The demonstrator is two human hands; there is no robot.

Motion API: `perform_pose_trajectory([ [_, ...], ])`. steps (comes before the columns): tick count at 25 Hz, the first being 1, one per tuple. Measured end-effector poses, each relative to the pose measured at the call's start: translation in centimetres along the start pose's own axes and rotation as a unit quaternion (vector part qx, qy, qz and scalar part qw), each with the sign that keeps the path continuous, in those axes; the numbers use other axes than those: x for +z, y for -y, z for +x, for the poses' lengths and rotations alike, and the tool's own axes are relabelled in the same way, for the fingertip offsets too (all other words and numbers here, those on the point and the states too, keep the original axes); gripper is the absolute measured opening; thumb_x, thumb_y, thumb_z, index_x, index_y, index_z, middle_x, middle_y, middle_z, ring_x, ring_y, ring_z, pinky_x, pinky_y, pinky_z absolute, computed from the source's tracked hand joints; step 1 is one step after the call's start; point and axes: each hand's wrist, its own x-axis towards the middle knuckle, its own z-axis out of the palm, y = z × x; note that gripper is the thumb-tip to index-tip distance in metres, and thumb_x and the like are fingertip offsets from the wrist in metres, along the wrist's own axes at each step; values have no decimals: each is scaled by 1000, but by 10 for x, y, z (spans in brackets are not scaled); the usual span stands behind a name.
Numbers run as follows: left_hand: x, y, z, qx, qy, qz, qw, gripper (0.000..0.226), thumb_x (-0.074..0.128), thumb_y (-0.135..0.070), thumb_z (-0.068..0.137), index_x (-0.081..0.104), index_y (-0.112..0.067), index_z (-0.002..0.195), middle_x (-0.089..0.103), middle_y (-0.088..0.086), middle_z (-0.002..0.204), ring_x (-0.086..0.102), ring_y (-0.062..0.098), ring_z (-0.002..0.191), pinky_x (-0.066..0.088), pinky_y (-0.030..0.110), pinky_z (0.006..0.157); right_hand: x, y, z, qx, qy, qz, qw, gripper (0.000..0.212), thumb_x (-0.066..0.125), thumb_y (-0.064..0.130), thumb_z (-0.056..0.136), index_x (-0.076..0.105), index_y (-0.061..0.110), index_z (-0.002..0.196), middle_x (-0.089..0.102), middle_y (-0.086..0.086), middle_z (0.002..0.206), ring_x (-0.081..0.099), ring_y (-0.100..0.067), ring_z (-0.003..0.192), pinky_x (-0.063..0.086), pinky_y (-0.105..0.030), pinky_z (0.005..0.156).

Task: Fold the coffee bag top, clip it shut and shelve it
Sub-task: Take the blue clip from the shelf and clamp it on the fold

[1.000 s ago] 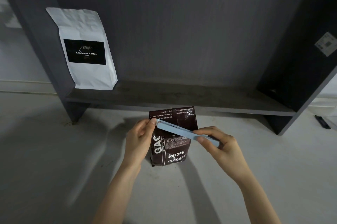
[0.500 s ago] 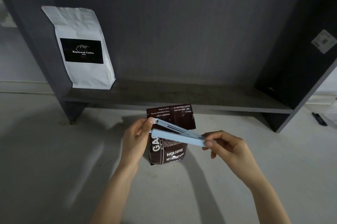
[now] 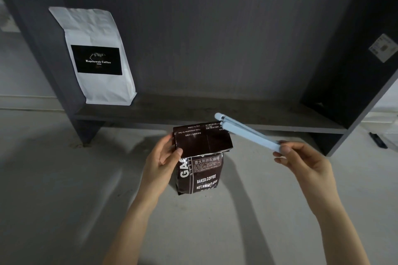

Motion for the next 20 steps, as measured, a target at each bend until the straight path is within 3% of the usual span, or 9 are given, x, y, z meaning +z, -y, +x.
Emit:
perform_pose_trajectory([
  [2,1,0,0,2,7,-4,1000,35,51,1,84,49,-20,111,59,-10,104,57,-18,86,42,0,71,-2,1,8,-1,-17,-22,1000,18,55,7,83,66,16,72,71,10,70,67,-6,69,55,-14,65],
  [6,-2,2,-1,3,15,0,1000,35,50,3,84,48,-18,112,58,-11,103,58,-17,85,43,1,71,6,2,24,-5,11,-59,998,11,56,7,82,63,14,77,65,-1,79,66,-2,67,54,-10,64],
  [11,-5,2,0,3,14,22,1000,35,52,0,84,50,-27,106,60,-11,104,58,-15,90,43,2,75,29,-8,39,-7,56,-122,991,14,59,10,81,62,21,74,65,5,77,61,4,65,48,-6,64],
  [17,-6,5,4,-12,7,19,1000,37,52,-1,84,50,-21,115,61,-14,101,58,-17,88,42,0,73,53,-12,55,-21,122,-147,981,13,61,13,80,59,26,78,64,7,82,60,10,69,47,-5,61],
  [20,-8,7,7,-20,3,24,1000,38,53,-3,84,50,-19,119,61,-15,103,58,-16,90,42,1,74,63,-13,62,-23,148,-145,978,14,61,12,80,59,26,79,65,-5,81,62,3,69,48,-9,64],
])
